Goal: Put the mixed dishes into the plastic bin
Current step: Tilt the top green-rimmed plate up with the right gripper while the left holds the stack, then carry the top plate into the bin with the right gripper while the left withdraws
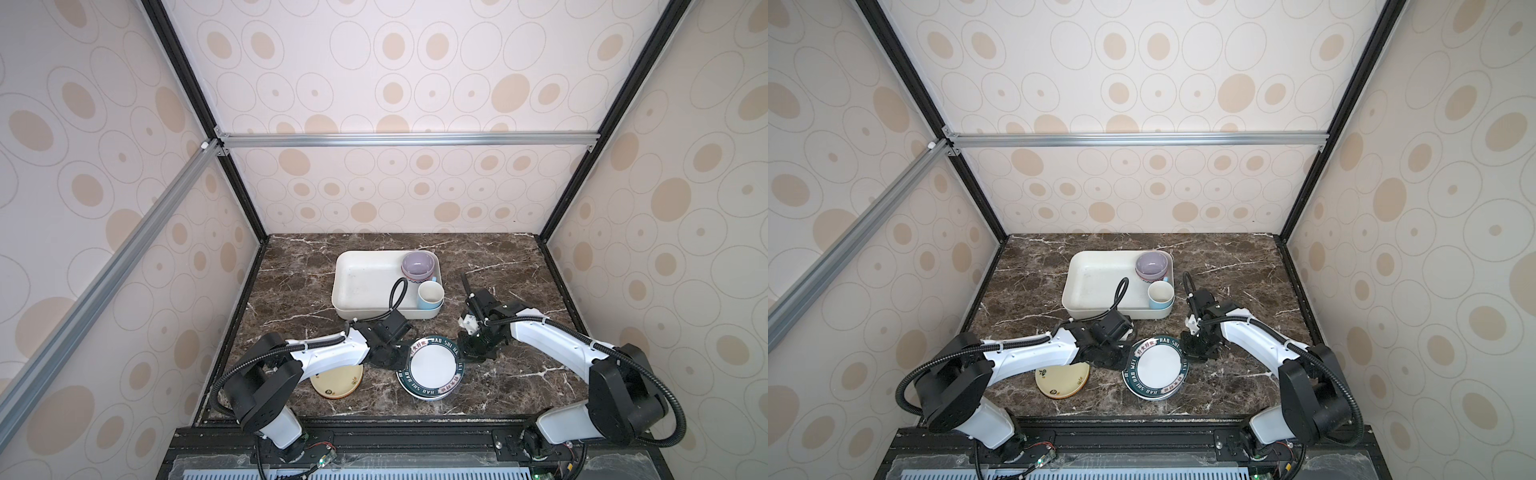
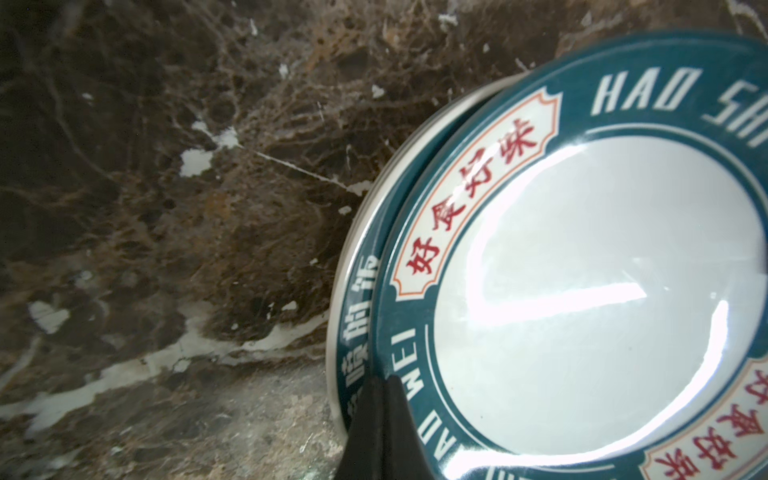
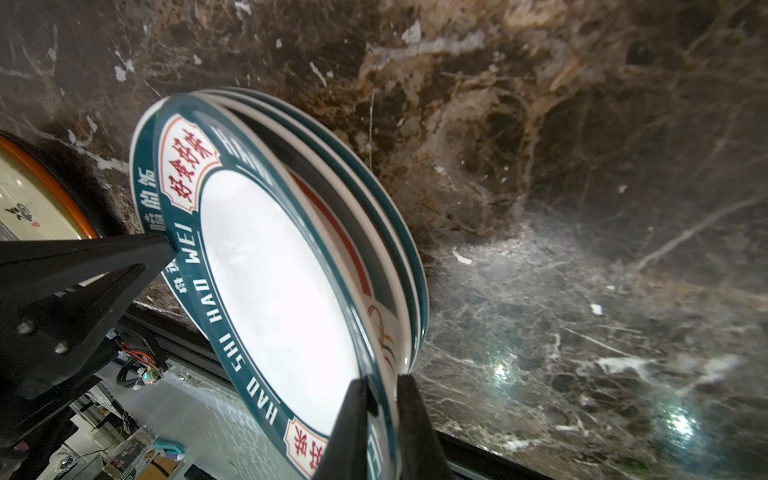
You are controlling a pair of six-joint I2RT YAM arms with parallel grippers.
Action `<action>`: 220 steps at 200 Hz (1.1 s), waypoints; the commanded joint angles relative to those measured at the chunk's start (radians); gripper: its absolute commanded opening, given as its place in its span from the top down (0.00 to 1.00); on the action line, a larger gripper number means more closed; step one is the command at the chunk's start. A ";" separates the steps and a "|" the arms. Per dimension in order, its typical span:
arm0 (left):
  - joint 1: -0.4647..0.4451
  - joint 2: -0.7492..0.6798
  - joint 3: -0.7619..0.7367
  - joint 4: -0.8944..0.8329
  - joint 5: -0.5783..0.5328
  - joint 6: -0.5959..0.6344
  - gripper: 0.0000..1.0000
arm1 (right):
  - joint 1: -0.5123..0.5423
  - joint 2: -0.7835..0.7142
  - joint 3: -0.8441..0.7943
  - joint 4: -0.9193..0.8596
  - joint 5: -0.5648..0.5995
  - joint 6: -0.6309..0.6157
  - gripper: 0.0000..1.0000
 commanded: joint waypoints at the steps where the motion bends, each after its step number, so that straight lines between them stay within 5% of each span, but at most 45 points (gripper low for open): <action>1: 0.003 0.002 0.050 -0.034 -0.024 0.017 0.86 | -0.021 0.006 0.031 -0.048 0.029 -0.006 1.00; 67: 0.226 -0.237 0.063 -0.095 -0.016 0.024 0.35 | -0.041 -0.001 0.192 -0.165 -0.017 -0.053 1.00; 115: 0.364 -0.328 0.158 -0.226 -0.019 0.108 0.11 | -0.041 0.013 0.334 -0.220 -0.076 -0.052 1.00; 171: 0.508 -0.344 0.250 -0.286 0.002 0.176 0.03 | -0.025 0.102 0.574 -0.221 -0.121 -0.010 1.00; 220: 0.694 -0.313 0.337 -0.325 0.049 0.268 0.01 | 0.012 0.399 0.930 -0.224 -0.106 -0.027 1.00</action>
